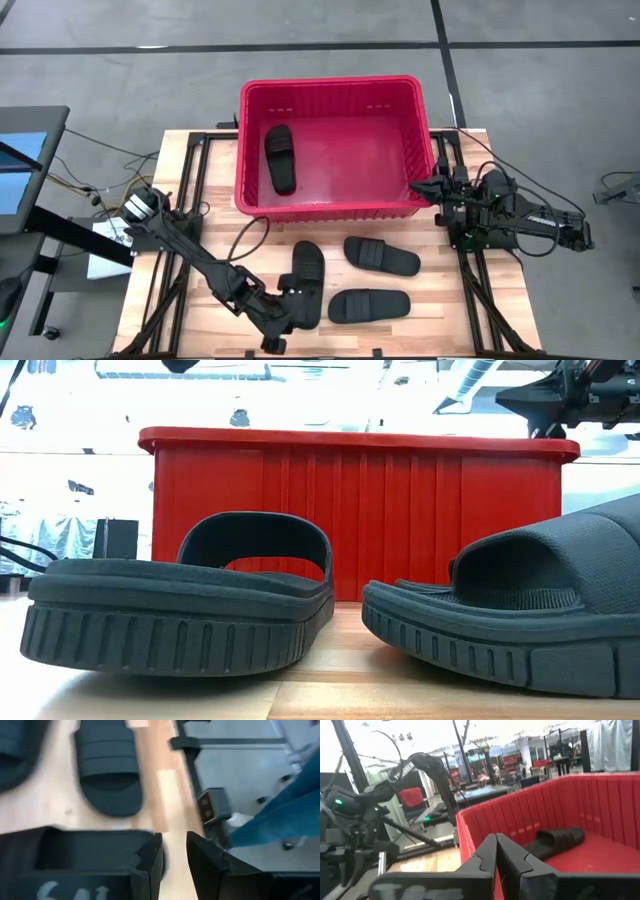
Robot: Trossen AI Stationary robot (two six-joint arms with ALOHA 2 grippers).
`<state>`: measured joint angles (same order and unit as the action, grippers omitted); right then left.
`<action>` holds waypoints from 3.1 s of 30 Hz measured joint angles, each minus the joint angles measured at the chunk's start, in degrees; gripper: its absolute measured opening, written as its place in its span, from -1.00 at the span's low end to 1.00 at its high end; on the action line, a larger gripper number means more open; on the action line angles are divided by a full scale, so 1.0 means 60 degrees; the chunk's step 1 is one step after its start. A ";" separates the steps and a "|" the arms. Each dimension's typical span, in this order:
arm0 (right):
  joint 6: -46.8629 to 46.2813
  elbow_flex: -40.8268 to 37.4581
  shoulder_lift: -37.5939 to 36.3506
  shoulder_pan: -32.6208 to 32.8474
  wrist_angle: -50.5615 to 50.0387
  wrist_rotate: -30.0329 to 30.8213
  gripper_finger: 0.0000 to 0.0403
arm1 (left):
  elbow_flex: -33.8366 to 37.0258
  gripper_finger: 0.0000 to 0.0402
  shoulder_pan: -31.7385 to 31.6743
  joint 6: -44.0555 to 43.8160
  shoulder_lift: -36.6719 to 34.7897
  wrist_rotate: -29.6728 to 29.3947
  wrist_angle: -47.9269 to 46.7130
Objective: Pick and place slides into bin
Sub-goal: Put the black slipper into the bin
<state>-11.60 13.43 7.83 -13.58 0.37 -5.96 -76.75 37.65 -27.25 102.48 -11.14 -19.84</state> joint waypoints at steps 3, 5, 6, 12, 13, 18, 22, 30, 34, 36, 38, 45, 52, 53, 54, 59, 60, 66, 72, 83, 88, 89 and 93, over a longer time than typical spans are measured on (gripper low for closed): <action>0.0002 0.0000 0.0002 0.0007 -0.0022 0.0000 -1.00 | 0.0004 -0.61 -0.0004 -0.0095 0.0101 0.0105 0.0181; 0.0002 0.0000 0.0004 0.0007 -0.0087 0.0000 -1.00 | -0.0007 -0.61 -0.0014 -0.0146 0.0149 0.0288 0.0396; -0.0001 0.0000 0.0003 0.0007 -0.0092 0.0000 -1.00 | 0.0001 -0.60 -0.0017 -0.0146 0.0149 0.0416 0.0376; 0.0019 0.0000 0.0009 0.0007 -0.0411 0.0000 -1.00 | -0.0006 -0.47 0.0040 -0.0069 0.0399 0.0819 0.0780; 0.0007 0.0000 0.0015 0.0007 -0.0415 -0.0001 -1.00 | -0.0010 -0.44 0.0068 -0.0067 0.0434 0.0849 0.0720; 0.0045 0.0004 0.0008 0.0007 -0.0508 -0.0015 -1.00 | 0.0006 -0.32 0.0163 -0.0019 0.0614 0.0888 0.0529; 0.0042 0.0004 0.0000 0.0007 -0.0519 -0.0015 -1.00 | 0.0002 -0.25 0.0164 0.0109 0.0772 0.0799 0.0526; 0.0031 0.0007 0.0000 0.0007 -0.0533 -0.0007 -1.00 | -0.0005 -0.21 0.0160 0.0454 0.1114 0.0401 0.0270; 0.0017 0.0007 -0.0003 0.0007 -0.0528 -0.0004 -1.00 | -0.0007 -0.21 0.0160 0.0490 0.1230 0.0138 -0.0064; 0.0023 0.0007 -0.0003 0.0007 -0.0544 -0.0003 -1.00 | 0.0004 -0.21 0.0157 0.0502 0.1237 0.0105 -0.0282; 0.0008 0.0007 -0.0003 0.0007 -0.0519 0.0000 -1.00 | -0.0011 -0.21 0.0160 0.0507 0.1288 0.0041 -0.0328; 0.0013 0.0007 0.0000 0.0007 -0.0530 0.0000 -1.00 | 0.0000 -0.21 0.0160 0.0699 0.1448 0.0102 -0.0558; 0.0013 0.0007 0.0000 0.0007 -0.0539 0.0000 -1.00 | 0.0000 -0.21 0.0168 0.0947 0.1778 0.0407 -0.0649; 0.0013 0.0007 0.0000 0.0007 -0.0537 0.0000 -1.00 | -0.0009 -0.21 0.0171 0.0951 0.1854 0.0503 -0.0589; 0.0013 0.0007 0.0000 0.0007 -0.0533 0.0000 -1.00 | -0.0029 -0.21 0.0171 0.0970 0.1897 0.0522 -0.0568; 0.0007 0.0007 -0.0001 0.0007 -0.0530 0.0000 -1.00 | -0.0084 -0.21 0.0171 0.1303 0.2014 0.0484 -0.0643; 0.0013 0.0007 0.0000 0.0007 -0.0537 0.0000 -1.00 | -0.0084 -0.21 0.0171 0.1370 0.2014 0.0481 -0.0660; 0.0009 0.0007 -0.0003 0.0007 -0.0537 0.0000 -1.00 | -0.0058 -0.21 0.0171 0.1518 0.2035 0.0053 -0.0666; 0.0012 0.0004 -0.0003 0.0007 -0.0541 0.0000 -1.00 | -0.0068 -0.21 0.0153 0.1693 0.2521 0.0202 -0.0235; 0.0013 0.0004 -0.0003 0.0007 -0.0541 0.0000 -1.00 | -0.0080 -0.39 0.0193 0.1356 0.2724 -0.0443 -0.0118; 0.0013 0.0004 -0.0003 0.0007 -0.0541 0.0000 -1.00 | -0.0087 -0.79 0.0189 0.1180 0.2735 -0.0230 -0.0146; 0.0013 0.0004 -0.0003 0.0007 -0.0541 0.0000 -1.00 | -0.0087 -0.88 0.0182 0.1172 0.2735 -0.0144 -0.0161; 0.0013 0.0002 -0.0003 0.0007 -0.0541 0.0000 -1.00 | -0.0084 -0.94 0.0171 0.1019 0.2739 -0.0083 -0.0182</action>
<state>-11.53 13.44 7.81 -13.54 -2.87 -5.96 -77.25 38.68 -21.13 118.91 -11.63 -20.93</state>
